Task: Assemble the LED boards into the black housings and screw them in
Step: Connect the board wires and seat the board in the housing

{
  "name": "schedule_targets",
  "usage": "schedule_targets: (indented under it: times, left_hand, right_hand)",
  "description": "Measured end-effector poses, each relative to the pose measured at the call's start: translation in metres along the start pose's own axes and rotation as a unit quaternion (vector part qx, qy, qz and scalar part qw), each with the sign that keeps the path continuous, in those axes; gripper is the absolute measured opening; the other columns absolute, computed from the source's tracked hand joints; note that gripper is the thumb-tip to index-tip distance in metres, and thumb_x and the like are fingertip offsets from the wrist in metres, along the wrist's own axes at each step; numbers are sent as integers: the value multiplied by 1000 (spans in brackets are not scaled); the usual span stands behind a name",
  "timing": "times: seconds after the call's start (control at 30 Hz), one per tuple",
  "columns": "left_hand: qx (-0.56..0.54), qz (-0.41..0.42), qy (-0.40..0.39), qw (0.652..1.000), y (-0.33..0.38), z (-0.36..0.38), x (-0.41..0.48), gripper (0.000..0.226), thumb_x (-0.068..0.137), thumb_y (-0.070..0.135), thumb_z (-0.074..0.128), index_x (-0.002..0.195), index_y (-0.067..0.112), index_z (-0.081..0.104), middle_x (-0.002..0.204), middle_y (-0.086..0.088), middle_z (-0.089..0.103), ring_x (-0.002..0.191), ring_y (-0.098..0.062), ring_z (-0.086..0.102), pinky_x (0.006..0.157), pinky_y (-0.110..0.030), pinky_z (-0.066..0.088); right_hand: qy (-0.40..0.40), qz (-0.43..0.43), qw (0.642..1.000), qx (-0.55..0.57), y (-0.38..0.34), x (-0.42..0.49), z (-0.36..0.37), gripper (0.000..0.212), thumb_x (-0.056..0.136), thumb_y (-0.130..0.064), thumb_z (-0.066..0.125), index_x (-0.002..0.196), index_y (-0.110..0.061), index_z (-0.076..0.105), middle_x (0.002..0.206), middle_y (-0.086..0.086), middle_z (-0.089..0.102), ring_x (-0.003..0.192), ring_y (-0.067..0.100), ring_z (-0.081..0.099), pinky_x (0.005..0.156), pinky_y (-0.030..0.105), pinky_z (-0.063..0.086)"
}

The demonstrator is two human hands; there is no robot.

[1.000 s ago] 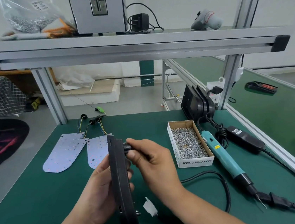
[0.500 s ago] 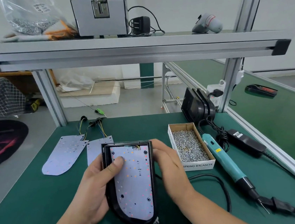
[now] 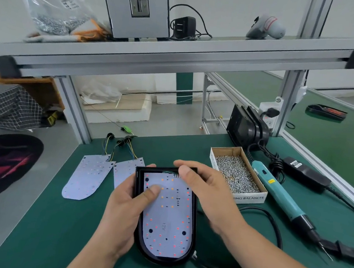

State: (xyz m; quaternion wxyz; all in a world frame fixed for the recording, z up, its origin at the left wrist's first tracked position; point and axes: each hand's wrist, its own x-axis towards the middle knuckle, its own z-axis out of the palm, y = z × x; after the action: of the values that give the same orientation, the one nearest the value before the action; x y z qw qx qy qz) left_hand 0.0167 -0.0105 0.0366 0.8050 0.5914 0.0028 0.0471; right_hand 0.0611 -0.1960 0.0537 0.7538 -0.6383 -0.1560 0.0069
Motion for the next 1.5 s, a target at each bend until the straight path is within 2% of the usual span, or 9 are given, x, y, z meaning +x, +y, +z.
schedule_targets:
  times: [0.13,0.43,0.6,0.7,0.87,1.1,1.27,1.4,1.5]
  left_hand:
    - [6,-4,-4,1000,-1,2,0,37,88,22,77,124,16,74,125,-18,76,113,-40,74,90,-46,63]
    - [4,3,11,1000,0,2,-1,36,86,19,77,121,15,75,122,-19,77,110,-41,75,91,-51,63]
    - [-57,-22,40,997,3,1,1,31,84,13,82,115,12,77,121,-22,76,103,-36,77,81,-43,64]
    - [-90,-43,38,994,4,0,1,32,86,13,79,117,9,75,122,-23,76,100,-36,77,76,-42,64]
    - [-99,-59,26,993,2,1,0,32,89,14,71,120,4,73,122,-26,75,104,-41,76,77,-44,64]
    - [-90,-45,-7,995,2,2,-3,32,89,13,74,119,3,75,123,-28,74,103,-41,76,78,-43,63]
    - [-89,-41,-10,995,3,-3,-4,38,87,16,77,122,2,74,125,-29,72,107,-45,75,81,-46,63]
    - [-98,-46,0,994,0,0,-3,32,88,14,72,118,3,76,122,-27,74,103,-41,77,78,-44,64]
    - [-86,-65,27,994,-2,0,0,34,85,15,73,117,3,76,120,-25,76,101,-39,77,76,-43,64]
  right_hand:
    - [-2,6,1000,-17,-1,-1,1,34,99,-49,66,113,-21,81,114,-6,79,113,7,70,94,16,51]
    - [-7,9,1000,9,-2,2,-2,31,103,-39,64,116,-16,80,114,10,79,113,30,73,104,51,57]
    - [-26,56,997,48,3,5,-3,71,103,-69,35,128,-15,74,115,19,76,109,38,71,102,54,51]
    - [-57,3,993,-104,10,6,-10,31,109,-37,49,118,-29,77,97,12,75,85,24,63,83,52,51]
    - [-123,-33,971,-201,15,0,-7,23,97,-2,61,104,-18,76,104,1,80,95,8,68,88,49,60]
    - [-77,-70,967,-234,18,5,2,19,79,-40,53,81,-25,64,74,-13,66,70,-1,50,64,36,50]
    - [-66,-47,960,-268,21,10,4,19,76,-48,42,65,-54,57,67,-25,60,63,1,44,66,32,43]
    - [-64,-51,952,-296,22,9,1,20,83,-42,45,79,-44,65,78,-19,67,69,12,54,70,37,51]
    - [-89,-83,910,-397,23,9,-4,22,87,-31,52,91,-14,66,89,2,72,85,30,67,73,45,57]
